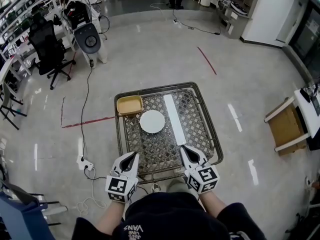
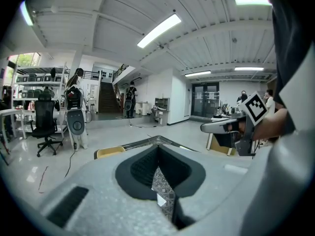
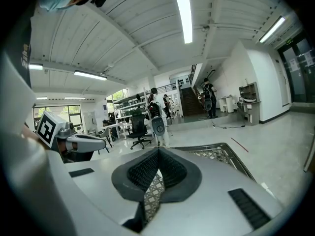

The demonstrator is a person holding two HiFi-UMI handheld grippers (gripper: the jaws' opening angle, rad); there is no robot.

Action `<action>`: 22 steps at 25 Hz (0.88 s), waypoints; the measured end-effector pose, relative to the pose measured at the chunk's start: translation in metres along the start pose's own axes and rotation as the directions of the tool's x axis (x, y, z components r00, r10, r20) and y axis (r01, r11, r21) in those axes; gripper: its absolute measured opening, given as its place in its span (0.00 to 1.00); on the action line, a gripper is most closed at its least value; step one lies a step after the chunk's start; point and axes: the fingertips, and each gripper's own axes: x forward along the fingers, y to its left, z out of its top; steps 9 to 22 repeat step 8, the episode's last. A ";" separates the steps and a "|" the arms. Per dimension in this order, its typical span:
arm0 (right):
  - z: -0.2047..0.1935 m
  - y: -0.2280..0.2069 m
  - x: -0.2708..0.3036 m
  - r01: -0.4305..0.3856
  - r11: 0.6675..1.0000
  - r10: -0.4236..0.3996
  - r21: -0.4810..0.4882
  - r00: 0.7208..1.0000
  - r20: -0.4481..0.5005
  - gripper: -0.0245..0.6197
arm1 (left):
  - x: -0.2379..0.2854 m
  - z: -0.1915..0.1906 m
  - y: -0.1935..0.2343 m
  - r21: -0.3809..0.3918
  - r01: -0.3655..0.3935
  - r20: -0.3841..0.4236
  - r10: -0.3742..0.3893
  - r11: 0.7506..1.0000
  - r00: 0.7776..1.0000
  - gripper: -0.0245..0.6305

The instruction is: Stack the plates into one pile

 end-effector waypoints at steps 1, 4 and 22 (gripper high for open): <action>0.000 0.001 0.000 0.000 1.000 0.000 0.000 1.000 0.001 0.04 | -0.001 0.001 0.000 0.001 0.000 0.003 0.000 1.000 1.000 0.07; 0.000 0.002 -0.004 -0.001 1.000 0.001 0.002 1.000 0.003 0.04 | -0.004 0.001 -0.002 0.002 0.000 0.008 0.000 1.000 1.000 0.07; 0.000 0.006 -0.010 -0.005 1.000 0.005 0.001 1.000 0.006 0.04 | -0.009 -0.001 -0.005 -0.001 0.000 0.007 0.000 1.000 1.000 0.07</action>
